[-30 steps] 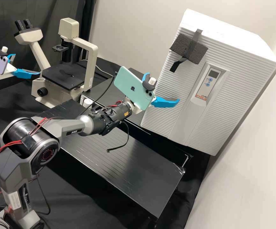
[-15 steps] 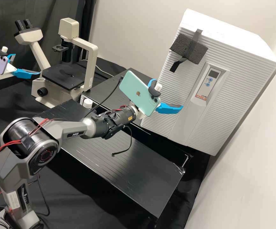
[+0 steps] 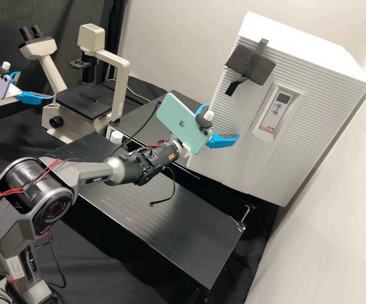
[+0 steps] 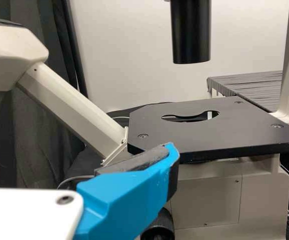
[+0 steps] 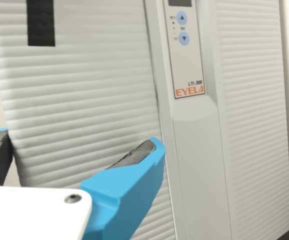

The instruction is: Open the incubator door.

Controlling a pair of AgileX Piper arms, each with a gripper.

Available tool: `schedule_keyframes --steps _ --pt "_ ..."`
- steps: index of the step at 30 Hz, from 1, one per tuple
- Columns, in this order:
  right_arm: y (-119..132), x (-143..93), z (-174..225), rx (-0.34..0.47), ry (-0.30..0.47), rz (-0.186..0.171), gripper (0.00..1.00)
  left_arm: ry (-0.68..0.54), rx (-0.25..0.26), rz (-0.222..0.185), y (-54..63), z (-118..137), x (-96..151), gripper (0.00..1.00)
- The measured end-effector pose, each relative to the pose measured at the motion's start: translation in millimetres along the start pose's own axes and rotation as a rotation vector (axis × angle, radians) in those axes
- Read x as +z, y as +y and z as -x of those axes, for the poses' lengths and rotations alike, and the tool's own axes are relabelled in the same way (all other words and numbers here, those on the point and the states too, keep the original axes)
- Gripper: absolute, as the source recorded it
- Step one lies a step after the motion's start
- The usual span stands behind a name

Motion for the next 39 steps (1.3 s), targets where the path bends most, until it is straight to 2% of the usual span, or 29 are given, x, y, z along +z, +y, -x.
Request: schedule_keyframes --steps 14,34,39 --pt "-1.6 -1.3 0.0 -0.016 0.015 0.023 0.00 0.000 0.000 0.000 0.0 0.0 0.0 1.00" --pt "0.6 -4.5 2.3 -0.025 0.019 0.036 0.00 0.000 0.000 0.000 0.0 0.0 0.0 1.00" --pt "3.0 -4.6 2.6 -0.030 0.029 0.069 0.00 0.000 0.000 0.000 0.0 0.0 0.0 1.00"
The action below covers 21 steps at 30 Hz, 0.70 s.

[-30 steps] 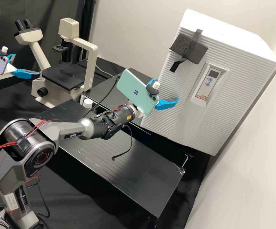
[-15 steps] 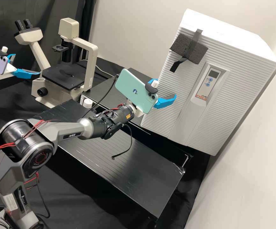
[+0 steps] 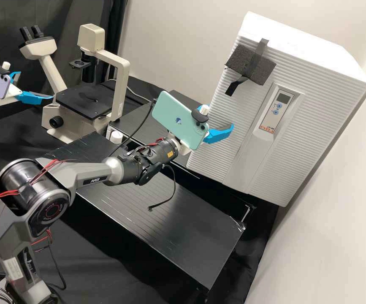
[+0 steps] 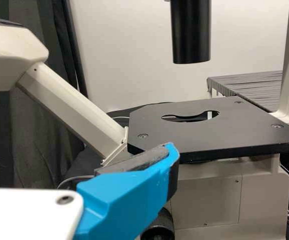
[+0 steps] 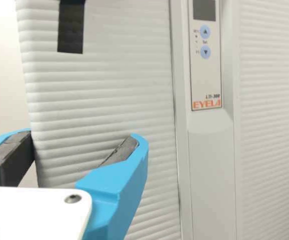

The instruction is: Open the incubator door.

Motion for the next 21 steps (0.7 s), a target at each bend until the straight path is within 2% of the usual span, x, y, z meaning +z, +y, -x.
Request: schedule_keyframes --steps 7,13,21 --pt "2.3 4.7 4.5 -0.007 0.006 0.003 0.00 0.000 0.000 0.000 0.0 0.0 0.0 1.00" --pt "9.5 8.8 15.7 -0.004 0.017 -0.024 0.00 0.000 0.000 0.000 0.0 0.0 0.0 1.00" --pt "19.2 15.0 34.5 -0.005 0.041 -0.018 0.00 0.000 0.000 0.000 0.0 0.0 0.0 1.00"
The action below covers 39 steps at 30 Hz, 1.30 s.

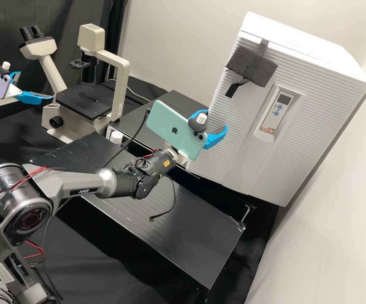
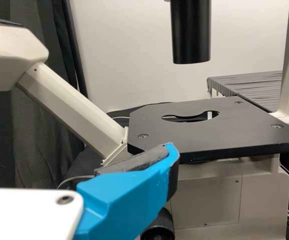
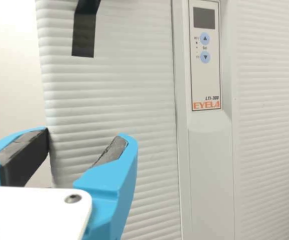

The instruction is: Open the incubator door.

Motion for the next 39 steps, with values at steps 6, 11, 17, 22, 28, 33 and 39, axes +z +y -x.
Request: schedule_keyframes --steps 6,11,17,22,28,33,39 --pt "3.2 1.9 10.3 0.003 0.011 -0.020 0.00 0.000 0.000 0.000 0.0 0.0 0.0 1.00" --pt "10.1 4.5 31.7 0.031 0.023 -0.014 0.00 0.000 0.000 0.000 0.0 0.0 0.0 1.00" --pt "19.0 1.0 62.7 0.094 0.028 -0.039 0.00 0.000 0.000 0.000 0.0 0.0 0.0 1.00" --pt "32.1 -12.5 86.4 0.237 0.109 -0.115 0.00 0.000 0.000 0.000 0.0 0.0 0.0 1.00" --pt "35.3 -23.9 106.2 0.294 0.176 -0.086 0.00 0.000 0.000 0.000 0.0 0.0 0.0 1.00" --pt "33.4 -26.0 112.3 0.293 0.191 -0.087 0.00 0.000 0.000 0.000 0.0 0.0 0.0 1.00" --pt "10.7 -31.1 95.8 0.188 0.223 -0.104 1.00 0.000 0.000 0.000 0.0 0.0 0.0 1.00"
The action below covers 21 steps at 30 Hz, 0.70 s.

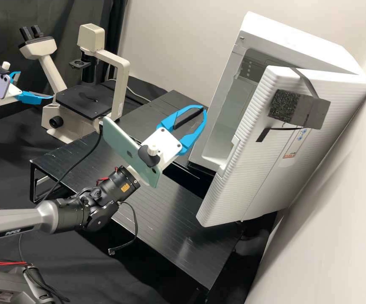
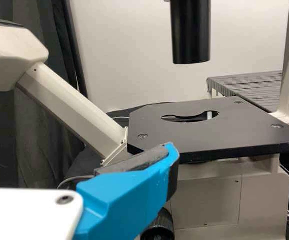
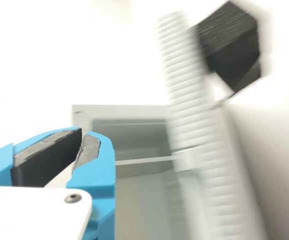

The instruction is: Open the incubator door.

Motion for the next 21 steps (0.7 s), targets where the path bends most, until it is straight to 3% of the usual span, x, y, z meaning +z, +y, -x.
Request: schedule_keyframes --steps 5,10,16,21 --pt "-33.5 17.5 -22.6 -0.122 -0.059 0.061 1.00 0.000 0.000 0.000 0.0 0.0 0.0 1.00" --pt "-51.7 44.8 -38.3 -0.151 -0.185 0.099 1.00 0.000 0.000 0.000 0.0 0.0 0.0 1.00" --pt "-56.5 70.0 -46.6 -0.107 -0.323 0.125 1.00 0.000 0.000 0.000 0.0 0.0 0.0 1.00" --pt "-49.1 77.3 -44.3 -0.039 -0.408 0.186 1.00 0.000 0.000 0.000 0.0 0.0 0.0 1.00"
